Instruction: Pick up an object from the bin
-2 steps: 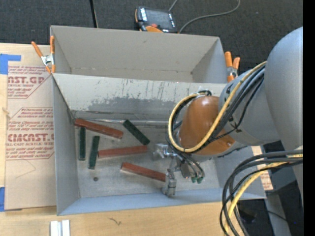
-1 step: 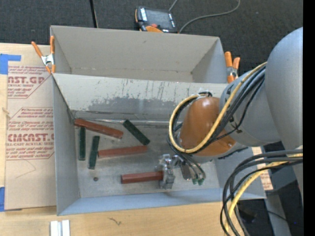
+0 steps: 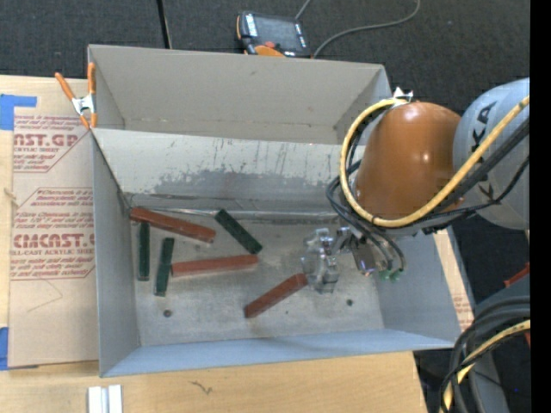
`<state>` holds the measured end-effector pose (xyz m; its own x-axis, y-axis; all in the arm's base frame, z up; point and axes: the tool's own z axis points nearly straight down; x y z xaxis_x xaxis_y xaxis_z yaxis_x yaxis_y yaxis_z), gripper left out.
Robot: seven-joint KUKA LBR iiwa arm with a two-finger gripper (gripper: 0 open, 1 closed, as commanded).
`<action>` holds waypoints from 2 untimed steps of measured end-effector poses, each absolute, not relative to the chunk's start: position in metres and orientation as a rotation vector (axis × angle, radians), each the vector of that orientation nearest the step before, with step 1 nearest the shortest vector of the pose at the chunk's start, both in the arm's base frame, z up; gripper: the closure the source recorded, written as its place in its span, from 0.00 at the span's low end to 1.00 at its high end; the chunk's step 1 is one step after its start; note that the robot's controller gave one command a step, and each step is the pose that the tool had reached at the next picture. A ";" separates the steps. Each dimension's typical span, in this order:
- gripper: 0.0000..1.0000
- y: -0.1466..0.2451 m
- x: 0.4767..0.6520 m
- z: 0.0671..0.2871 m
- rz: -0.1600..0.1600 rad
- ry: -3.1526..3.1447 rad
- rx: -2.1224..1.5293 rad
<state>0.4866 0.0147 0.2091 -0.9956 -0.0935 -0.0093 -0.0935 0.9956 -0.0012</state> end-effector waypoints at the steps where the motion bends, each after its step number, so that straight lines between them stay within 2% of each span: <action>1: 0.00 0.015 0.485 0.205 0.000 3.137 -0.148; 2: 0.00 0.016 0.486 0.068 0.000 3.130 -0.187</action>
Offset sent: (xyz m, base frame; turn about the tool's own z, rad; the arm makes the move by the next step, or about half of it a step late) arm 0.0000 0.0000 0.0000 0.0000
